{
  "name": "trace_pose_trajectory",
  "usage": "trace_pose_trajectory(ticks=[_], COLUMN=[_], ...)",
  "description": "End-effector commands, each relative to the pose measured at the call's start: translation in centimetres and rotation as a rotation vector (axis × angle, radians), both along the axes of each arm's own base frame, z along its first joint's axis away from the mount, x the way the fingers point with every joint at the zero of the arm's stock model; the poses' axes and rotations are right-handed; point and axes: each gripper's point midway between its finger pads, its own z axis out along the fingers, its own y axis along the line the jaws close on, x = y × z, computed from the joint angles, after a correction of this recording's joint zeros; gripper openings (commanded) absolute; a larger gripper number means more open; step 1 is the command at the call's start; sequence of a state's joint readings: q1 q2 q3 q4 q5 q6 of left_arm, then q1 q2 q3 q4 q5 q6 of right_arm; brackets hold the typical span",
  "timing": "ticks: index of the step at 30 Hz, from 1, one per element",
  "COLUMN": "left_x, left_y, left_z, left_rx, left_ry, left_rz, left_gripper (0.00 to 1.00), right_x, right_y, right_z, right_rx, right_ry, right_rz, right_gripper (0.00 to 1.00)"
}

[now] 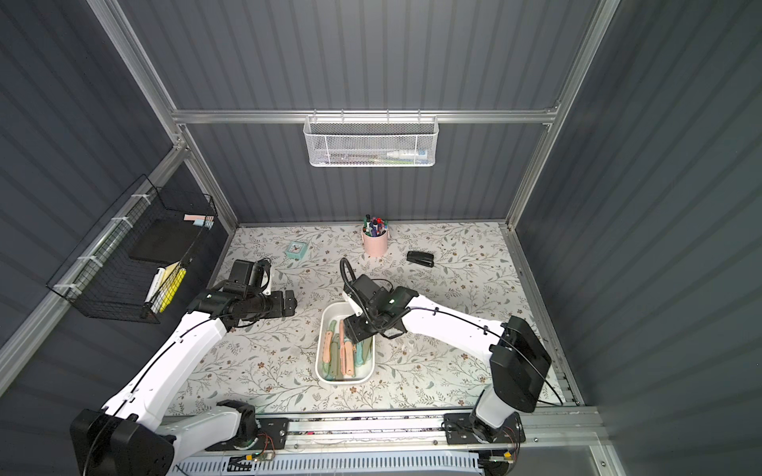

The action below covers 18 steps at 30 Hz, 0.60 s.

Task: Take the fruit knife out of the storage box
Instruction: Pick up the fruit knife from the storage box.

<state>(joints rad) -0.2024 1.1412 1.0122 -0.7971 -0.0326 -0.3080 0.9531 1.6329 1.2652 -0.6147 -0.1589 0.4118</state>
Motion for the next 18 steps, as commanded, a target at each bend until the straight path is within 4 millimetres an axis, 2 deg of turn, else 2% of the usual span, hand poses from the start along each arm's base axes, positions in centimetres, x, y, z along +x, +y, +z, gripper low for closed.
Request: trace_pose_trajectory(ticks=[1, 5, 10, 18], left_x=[-1.1, -1.1, -1.2, -1.1], left_y=[1.1, 1.1, 0.9, 0.8], left_z=[0.5, 0.9, 0.9, 1.0], left_rx=[0.039, 0.036, 0.022, 0.017], left_ry=[-0.014, -0.029, -0.033, -0.041], left_rz=[0.044, 0.046, 0.043, 0.042], left_gripper=[1.00, 0.99, 0.99, 0.99], right_x=[-2.2, -3.1, -3.4, -2.9], right_y=[0.8, 1.5, 1.3, 1.3], right_z=[-0.7, -2.0, -4.3, -6.4], right_rx=[-0.024, -0.078, -0.141, -0.205], right_ry=[0.141, 0.205, 0.253, 0.271], right_rz=[-0.001, 0.004, -0.015, -0.034], right_gripper=[0.51, 0.43, 0.41, 0.41])
